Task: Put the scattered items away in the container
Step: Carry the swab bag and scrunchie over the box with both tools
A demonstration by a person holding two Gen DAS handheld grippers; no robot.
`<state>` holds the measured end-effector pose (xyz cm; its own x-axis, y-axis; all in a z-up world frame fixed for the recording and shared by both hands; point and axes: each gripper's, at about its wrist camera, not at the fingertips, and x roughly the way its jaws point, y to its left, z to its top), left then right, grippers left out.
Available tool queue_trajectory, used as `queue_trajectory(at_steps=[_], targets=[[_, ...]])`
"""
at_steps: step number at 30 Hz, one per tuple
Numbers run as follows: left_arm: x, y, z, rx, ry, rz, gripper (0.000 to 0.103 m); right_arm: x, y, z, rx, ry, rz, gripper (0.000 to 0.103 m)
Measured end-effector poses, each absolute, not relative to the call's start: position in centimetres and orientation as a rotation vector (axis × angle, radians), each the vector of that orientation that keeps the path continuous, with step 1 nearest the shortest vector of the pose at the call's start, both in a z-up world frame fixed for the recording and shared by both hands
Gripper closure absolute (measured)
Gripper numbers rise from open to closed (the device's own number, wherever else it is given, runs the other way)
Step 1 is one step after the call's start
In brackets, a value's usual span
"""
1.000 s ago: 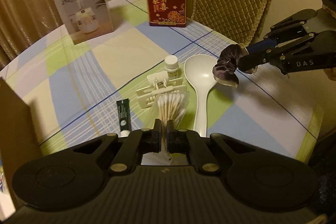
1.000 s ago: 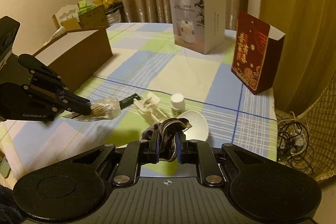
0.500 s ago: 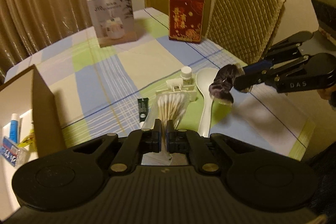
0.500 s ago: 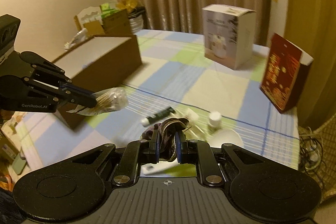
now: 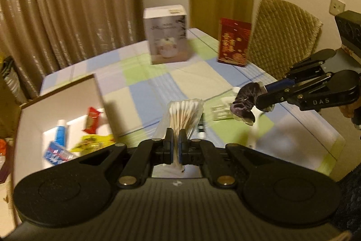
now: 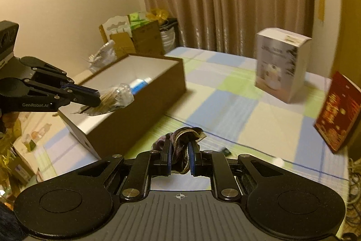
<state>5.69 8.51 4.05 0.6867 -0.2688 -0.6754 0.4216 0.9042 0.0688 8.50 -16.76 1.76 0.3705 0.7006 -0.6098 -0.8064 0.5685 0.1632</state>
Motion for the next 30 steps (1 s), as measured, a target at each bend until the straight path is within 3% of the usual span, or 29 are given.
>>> queue_trajectory(at_steps=[20,30], targets=[[6.3,22.8,4.9,0.200,0.733,-0.253,0.102,6.6,-0.2,3.0,-0.202,0.624,1.195,0.086],[9.2,27.3,1.6,0.167,0.884,-0.312,0.102,6.4,6.9,-1.4,-0.341,0.776,1.216,0.086]])
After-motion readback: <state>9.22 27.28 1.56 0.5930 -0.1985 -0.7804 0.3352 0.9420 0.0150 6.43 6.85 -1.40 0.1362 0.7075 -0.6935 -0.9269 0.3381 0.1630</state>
